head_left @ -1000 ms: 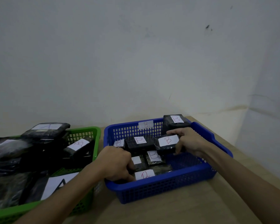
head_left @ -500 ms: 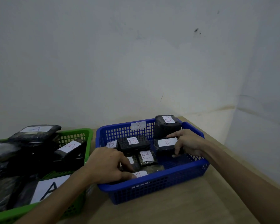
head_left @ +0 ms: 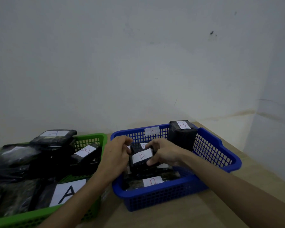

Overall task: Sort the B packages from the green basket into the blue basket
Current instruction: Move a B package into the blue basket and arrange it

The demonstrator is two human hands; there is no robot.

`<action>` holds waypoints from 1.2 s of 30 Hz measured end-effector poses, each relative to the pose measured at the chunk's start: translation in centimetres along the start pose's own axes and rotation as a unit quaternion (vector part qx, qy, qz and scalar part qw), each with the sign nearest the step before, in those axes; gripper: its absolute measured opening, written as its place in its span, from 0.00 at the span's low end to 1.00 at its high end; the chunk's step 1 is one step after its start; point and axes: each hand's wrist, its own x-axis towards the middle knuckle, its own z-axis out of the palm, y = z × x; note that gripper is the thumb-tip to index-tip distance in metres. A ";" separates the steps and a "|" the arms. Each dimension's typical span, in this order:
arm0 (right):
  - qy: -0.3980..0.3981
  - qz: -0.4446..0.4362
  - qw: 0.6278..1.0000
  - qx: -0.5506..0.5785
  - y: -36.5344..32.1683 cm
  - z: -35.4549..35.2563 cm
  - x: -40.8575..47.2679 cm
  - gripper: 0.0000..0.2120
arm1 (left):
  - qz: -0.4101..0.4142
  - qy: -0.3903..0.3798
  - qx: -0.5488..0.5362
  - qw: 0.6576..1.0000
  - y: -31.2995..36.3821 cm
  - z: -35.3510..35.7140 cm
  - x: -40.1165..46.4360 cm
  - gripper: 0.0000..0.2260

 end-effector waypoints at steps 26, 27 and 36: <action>0.141 -0.116 0.975 -0.124 0.2 1.2 -0.2 0.19 | 0.062 0.072 -0.031 0.995 0.2 -2.4 -1.2 0.11; 0.166 -0.129 0.969 -0.130 -0.1 1.3 -0.2 0.16 | 0.094 0.055 -0.003 0.994 -0.1 -3.1 -1.9 0.09; 0.185 -0.289 0.910 -0.231 -8.3 10.6 0.4 0.05 | 0.013 0.148 0.131 0.980 -9.0 -15.2 -3.5 0.08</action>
